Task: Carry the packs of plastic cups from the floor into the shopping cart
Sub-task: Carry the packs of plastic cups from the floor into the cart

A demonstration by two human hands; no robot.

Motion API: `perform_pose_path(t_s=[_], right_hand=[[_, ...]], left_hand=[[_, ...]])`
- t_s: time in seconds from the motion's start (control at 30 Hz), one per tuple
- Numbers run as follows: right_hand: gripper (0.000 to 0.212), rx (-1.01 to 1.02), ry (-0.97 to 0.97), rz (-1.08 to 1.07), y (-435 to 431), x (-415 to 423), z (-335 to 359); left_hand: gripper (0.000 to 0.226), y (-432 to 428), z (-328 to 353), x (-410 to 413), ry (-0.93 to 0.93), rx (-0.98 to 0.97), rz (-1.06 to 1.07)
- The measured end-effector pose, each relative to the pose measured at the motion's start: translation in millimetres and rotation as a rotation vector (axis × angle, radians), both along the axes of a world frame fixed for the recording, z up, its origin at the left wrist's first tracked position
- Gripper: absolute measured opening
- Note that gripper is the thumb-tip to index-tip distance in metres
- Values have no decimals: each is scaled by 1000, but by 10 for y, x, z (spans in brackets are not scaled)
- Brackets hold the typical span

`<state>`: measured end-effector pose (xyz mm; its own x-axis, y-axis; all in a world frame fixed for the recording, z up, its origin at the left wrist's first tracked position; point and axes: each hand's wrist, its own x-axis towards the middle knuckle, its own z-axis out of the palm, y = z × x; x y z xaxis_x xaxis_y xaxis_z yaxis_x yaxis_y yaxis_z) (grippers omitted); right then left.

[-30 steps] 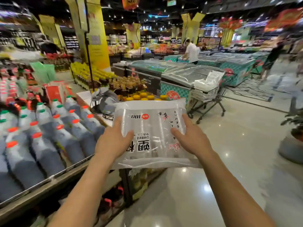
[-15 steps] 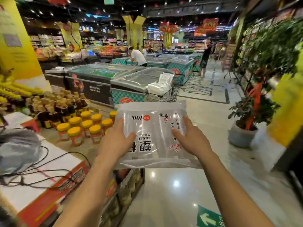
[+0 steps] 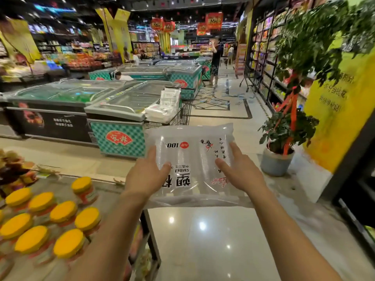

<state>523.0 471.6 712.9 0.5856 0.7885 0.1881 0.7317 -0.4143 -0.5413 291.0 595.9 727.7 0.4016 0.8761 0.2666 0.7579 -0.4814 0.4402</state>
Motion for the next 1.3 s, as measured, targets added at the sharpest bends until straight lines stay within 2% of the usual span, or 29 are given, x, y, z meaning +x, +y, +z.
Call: perform_pose_path(t_s=[0.27,0.5,1.03,1.3], right_hand=[[76,-1,-58,54,1595,1591,108],[78,-47,-38,103,2973,2655,227],[74,-16,-38,101,6573,4109,114],[77,-14,35,141,8198,4728,-44]], left_hand=[[67,1459,5,1599,-23,-26,72],[69,2668,49,2576,-17,-67,129],[72,6349,-60,4077,47,-90,135],[75,7876,-115,4654,79,-137,169]])
